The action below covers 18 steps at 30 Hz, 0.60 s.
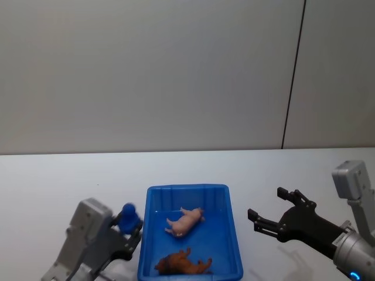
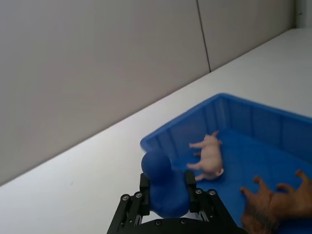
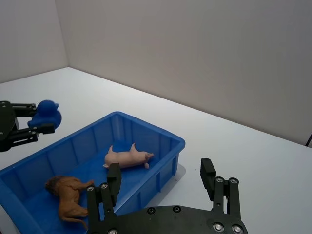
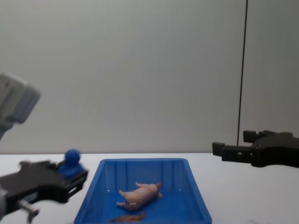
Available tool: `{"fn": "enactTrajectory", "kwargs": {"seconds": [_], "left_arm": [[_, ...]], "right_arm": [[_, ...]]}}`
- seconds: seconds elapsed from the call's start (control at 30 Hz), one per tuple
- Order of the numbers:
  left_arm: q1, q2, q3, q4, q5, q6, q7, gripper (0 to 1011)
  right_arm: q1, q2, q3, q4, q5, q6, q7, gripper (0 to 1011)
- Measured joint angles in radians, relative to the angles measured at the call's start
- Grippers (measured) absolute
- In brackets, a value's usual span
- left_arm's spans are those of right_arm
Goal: Pick up the two dolls from the table and place them into the box.
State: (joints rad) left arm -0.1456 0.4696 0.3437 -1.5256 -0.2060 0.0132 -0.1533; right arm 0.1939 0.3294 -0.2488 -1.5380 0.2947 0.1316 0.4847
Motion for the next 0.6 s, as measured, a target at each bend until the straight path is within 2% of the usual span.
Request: {"fn": "enactTrajectory", "kwargs": {"seconds": [0.13,0.4,0.5,0.6], "left_arm": [[-0.030,-0.022,0.008,0.001,0.029,-0.003,-0.025,396],[-0.105,-0.086,0.034,0.032,0.097,-0.009,-0.089,641],[-0.124,-0.104,0.041,0.044,0.113,-0.009,-0.105,780],[-0.140,-0.120,0.048,0.054,0.127,-0.009,-0.119,836]], "right_arm": [[0.000,0.000,0.000,0.000,0.000,0.000,0.000,1001],[0.000,0.000,0.000,0.000,0.000,0.000,0.000,1001],[0.000,0.000,0.000,0.000,0.000,0.000,0.000,1001],[0.000,0.000,0.000,0.000,0.000,0.000,0.000,1001]]}}
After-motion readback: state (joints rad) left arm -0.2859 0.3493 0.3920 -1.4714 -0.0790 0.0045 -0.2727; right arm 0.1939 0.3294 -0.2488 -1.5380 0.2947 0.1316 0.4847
